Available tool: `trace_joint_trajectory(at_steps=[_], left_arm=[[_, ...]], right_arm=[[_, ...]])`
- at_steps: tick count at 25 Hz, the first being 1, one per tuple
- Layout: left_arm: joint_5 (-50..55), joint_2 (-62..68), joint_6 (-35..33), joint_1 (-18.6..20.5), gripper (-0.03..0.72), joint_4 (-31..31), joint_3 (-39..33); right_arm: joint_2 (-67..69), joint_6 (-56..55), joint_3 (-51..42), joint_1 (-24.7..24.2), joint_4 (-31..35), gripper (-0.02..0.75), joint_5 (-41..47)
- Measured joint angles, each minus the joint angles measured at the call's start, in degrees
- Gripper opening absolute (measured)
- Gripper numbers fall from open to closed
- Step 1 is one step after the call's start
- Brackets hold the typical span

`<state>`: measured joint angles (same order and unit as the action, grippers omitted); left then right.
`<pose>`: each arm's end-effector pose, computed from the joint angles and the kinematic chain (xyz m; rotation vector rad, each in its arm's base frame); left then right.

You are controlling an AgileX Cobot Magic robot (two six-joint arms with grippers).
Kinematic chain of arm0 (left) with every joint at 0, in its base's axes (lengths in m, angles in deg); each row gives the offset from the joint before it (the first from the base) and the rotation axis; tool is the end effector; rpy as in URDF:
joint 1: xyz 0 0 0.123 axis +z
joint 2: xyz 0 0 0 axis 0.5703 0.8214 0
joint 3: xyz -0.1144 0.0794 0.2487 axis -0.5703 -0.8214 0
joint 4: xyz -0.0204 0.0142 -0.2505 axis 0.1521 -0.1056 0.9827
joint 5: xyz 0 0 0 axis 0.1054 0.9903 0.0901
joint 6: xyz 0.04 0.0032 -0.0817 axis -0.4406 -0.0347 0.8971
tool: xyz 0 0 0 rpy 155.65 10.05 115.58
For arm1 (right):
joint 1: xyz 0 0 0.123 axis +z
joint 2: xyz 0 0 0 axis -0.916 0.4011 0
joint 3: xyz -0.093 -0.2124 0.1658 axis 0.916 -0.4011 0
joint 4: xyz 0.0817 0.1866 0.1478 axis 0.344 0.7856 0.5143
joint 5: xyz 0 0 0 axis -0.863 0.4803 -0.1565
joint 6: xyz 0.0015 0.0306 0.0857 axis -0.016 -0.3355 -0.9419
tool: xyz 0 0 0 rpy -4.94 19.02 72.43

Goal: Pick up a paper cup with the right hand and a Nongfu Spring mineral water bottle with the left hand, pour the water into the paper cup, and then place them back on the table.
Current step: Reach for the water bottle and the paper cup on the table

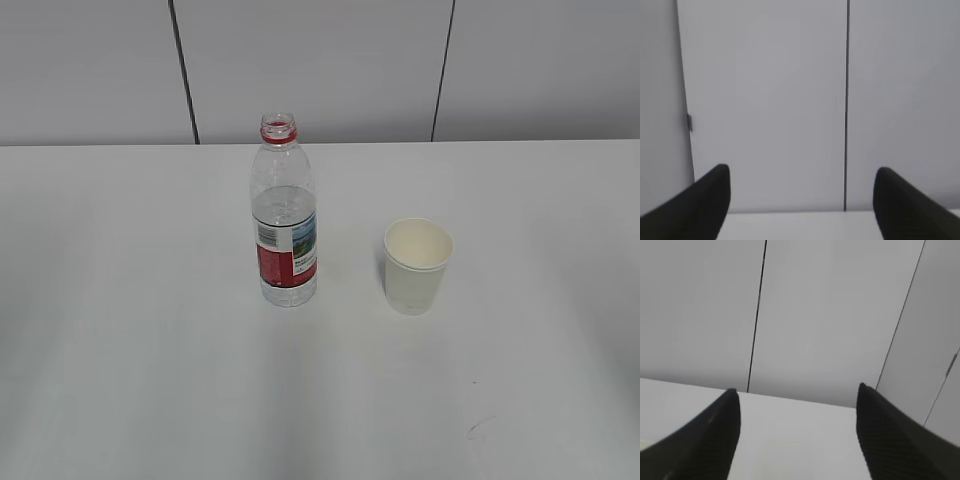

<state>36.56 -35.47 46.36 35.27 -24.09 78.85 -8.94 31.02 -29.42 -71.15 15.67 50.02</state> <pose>0.0698 0.0004 0.3444 0.0387 1.3577 0.0586 0.0785 -0.0053 0.3204 -0.1107 1.5433 -0.2241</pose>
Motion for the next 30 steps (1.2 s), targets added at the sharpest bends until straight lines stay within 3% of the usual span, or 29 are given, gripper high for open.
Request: trace_joint_trajectory(at_steps=[7,12,16,23,27,30], left_arm=[[-18.99,29.2,0.82,-6.64,0.528,0.48,-0.74],[-29.07,45.09,1.93,-12.79,0.527,0.54,-0.74],[-34.64,55.19,3.94,-14.84,0.527,0.54,-0.74],[-41.36,65.45,6.76,-15.03,0.527,-0.3,-0.69],[-43.75,70.18,8.62,-15.03,0.527,-3.78,-0.69],[-46.26,73.71,10.3,-15.03,0.527,-7.57,-0.64]], right_arm=[[26.27,-0.53,-0.87,0.0,0.38,0.511,-18.45],[39.37,-3.65,-0.87,0.0,-0.04,0.511,-26.37],[48.95,-6.37,-0.66,0.0,-2.46,0.511,-30.84],[61.83,-18.21,-0.45,0.0,-16.62,0.511,-42.55],[71.47,-23.46,-0.34,0.0,-26.34,0.511,-50.36],[77.48,-24.08,-0.13,0.0,-29.81,0.511,-56.18]])
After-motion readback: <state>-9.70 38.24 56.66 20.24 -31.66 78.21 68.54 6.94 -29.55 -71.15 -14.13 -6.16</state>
